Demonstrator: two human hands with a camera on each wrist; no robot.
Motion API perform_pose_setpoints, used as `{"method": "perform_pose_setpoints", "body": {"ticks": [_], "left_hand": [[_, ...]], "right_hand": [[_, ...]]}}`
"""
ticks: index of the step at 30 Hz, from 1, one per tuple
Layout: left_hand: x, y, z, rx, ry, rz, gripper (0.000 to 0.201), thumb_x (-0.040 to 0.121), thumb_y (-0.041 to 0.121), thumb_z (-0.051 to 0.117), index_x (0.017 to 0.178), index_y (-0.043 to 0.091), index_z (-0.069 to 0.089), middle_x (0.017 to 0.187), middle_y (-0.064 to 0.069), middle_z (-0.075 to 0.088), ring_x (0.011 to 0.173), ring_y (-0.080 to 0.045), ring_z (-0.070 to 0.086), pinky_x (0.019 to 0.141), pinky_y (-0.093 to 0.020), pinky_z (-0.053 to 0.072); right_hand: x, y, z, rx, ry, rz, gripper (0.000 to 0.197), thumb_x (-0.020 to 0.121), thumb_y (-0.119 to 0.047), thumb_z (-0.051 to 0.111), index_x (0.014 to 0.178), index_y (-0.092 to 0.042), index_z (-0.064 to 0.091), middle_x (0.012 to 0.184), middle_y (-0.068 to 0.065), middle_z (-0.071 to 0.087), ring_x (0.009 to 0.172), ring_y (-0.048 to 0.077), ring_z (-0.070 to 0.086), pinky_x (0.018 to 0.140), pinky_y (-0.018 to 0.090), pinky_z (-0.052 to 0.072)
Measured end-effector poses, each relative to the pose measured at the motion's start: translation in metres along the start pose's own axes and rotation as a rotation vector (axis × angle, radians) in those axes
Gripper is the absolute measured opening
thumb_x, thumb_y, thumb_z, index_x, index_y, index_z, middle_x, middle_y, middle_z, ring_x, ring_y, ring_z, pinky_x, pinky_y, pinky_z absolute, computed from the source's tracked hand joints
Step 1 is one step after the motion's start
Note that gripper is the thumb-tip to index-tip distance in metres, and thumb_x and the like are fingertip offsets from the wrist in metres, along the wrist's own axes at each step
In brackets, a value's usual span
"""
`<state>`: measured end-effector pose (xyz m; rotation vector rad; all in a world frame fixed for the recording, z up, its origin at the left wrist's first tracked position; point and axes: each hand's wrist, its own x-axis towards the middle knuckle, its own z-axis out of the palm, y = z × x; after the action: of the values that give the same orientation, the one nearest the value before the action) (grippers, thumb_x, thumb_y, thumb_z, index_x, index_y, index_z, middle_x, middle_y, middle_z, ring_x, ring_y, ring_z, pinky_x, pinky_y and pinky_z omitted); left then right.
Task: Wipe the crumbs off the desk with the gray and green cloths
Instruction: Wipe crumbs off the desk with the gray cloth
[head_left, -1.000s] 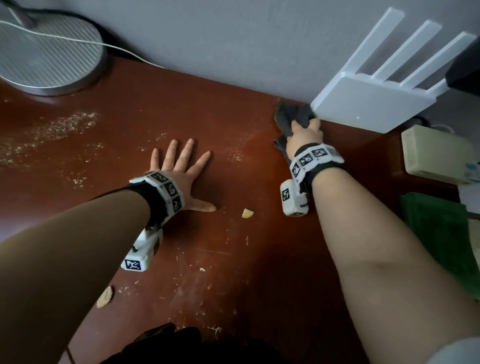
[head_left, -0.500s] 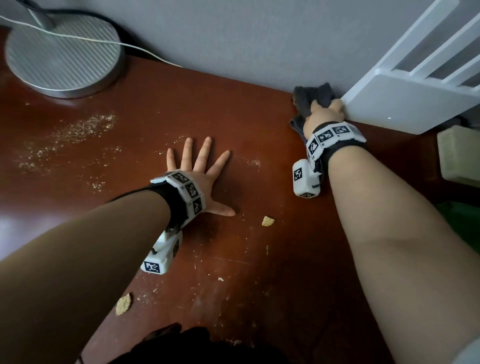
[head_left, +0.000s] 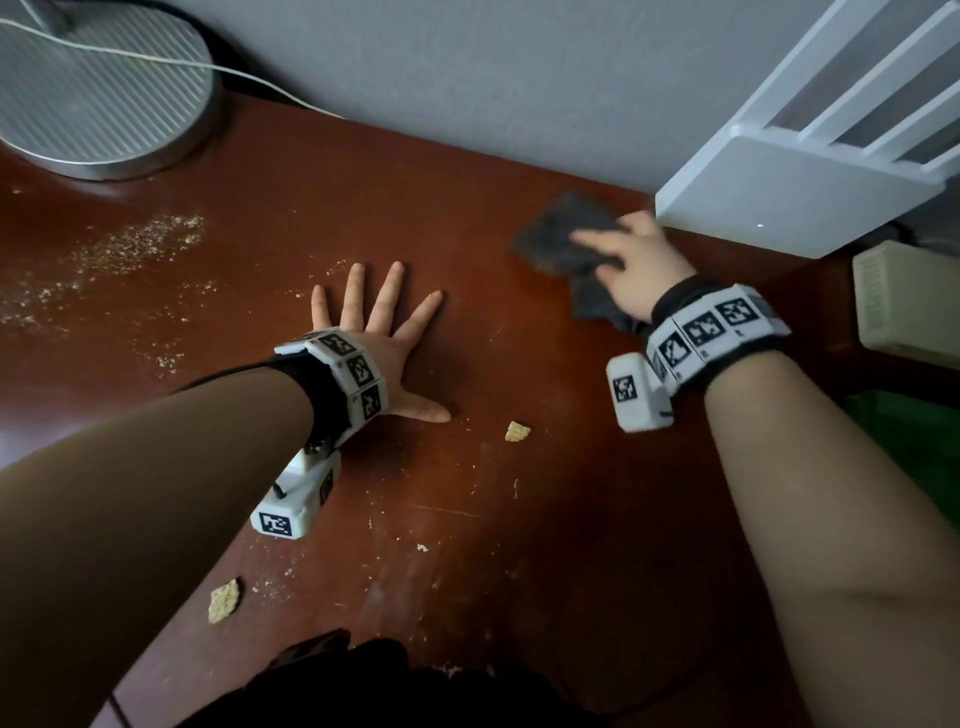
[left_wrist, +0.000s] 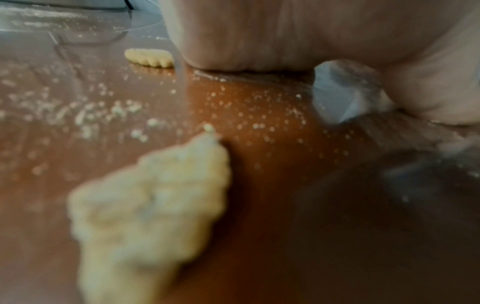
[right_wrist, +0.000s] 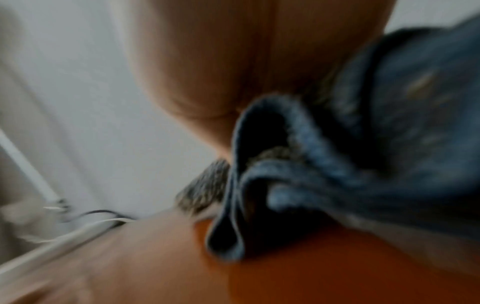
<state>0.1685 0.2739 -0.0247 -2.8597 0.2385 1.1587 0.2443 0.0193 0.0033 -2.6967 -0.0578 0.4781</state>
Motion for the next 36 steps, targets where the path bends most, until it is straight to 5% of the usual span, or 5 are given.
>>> {"method": "perform_pose_setpoints", "body": {"ticks": [5, 14, 20, 30, 36], "left_hand": [[-0.001, 0.000, -0.002, 0.006, -0.005, -0.002, 0.126, 0.049, 0.092, 0.047, 0.132, 0.046, -0.036, 0.141, 0.003, -0.048, 0.134, -0.034, -0.035, 0.110, -0.063, -0.008], [-0.008, 0.002, -0.006, 0.005, 0.010, 0.002, 0.125, 0.055, 0.087, 0.050, 0.137, 0.041, -0.032, 0.144, 0.001, -0.044, 0.136, -0.034, -0.033, 0.110, -0.062, -0.008], [-0.008, 0.002, -0.004, 0.002, 0.026, -0.002, 0.125, 0.054, 0.089, 0.048, 0.137, 0.042, -0.032, 0.145, 0.002, -0.043, 0.136, -0.034, -0.032, 0.110, -0.063, -0.008], [-0.009, 0.003, -0.004, 0.010, 0.049, 0.003, 0.124, 0.055, 0.088, 0.048, 0.138, 0.041, -0.030, 0.145, 0.001, -0.042, 0.137, -0.035, -0.030, 0.110, -0.063, -0.006], [-0.014, 0.003, -0.004, 0.022, 0.065, 0.002, 0.123, 0.055, 0.089, 0.047, 0.139, 0.040, -0.029, 0.147, 0.000, -0.039, 0.138, -0.036, -0.027, 0.109, -0.062, -0.005]], "right_hand": [[0.000, -0.001, 0.014, -0.049, 0.086, 0.317, 0.047, 0.096, -0.015, 0.041, 0.141, -0.028, 0.035, 0.146, 0.008, 0.021, 0.127, 0.033, 0.035, 0.108, 0.035, 0.033], [-0.071, -0.017, 0.022, -0.130, -0.526, -0.225, 0.048, 0.094, -0.005, 0.045, 0.127, -0.039, 0.054, 0.137, -0.005, 0.030, 0.122, 0.017, 0.042, 0.109, 0.027, 0.033], [-0.037, -0.004, 0.016, -0.046, 0.007, 0.186, 0.045, 0.095, -0.011, 0.041, 0.135, -0.030, 0.047, 0.140, 0.007, 0.028, 0.123, 0.030, 0.043, 0.107, 0.029, 0.032], [-0.108, -0.015, 0.043, -0.043, -0.297, -0.063, 0.046, 0.094, -0.010, 0.048, 0.135, -0.029, 0.048, 0.137, 0.001, 0.029, 0.122, 0.020, 0.042, 0.105, 0.019, 0.027], [-0.118, 0.011, 0.045, -0.049, 0.030, 0.350, 0.046, 0.097, -0.016, 0.041, 0.141, -0.028, 0.038, 0.139, 0.007, 0.026, 0.118, 0.030, 0.047, 0.104, 0.034, 0.038]]}}
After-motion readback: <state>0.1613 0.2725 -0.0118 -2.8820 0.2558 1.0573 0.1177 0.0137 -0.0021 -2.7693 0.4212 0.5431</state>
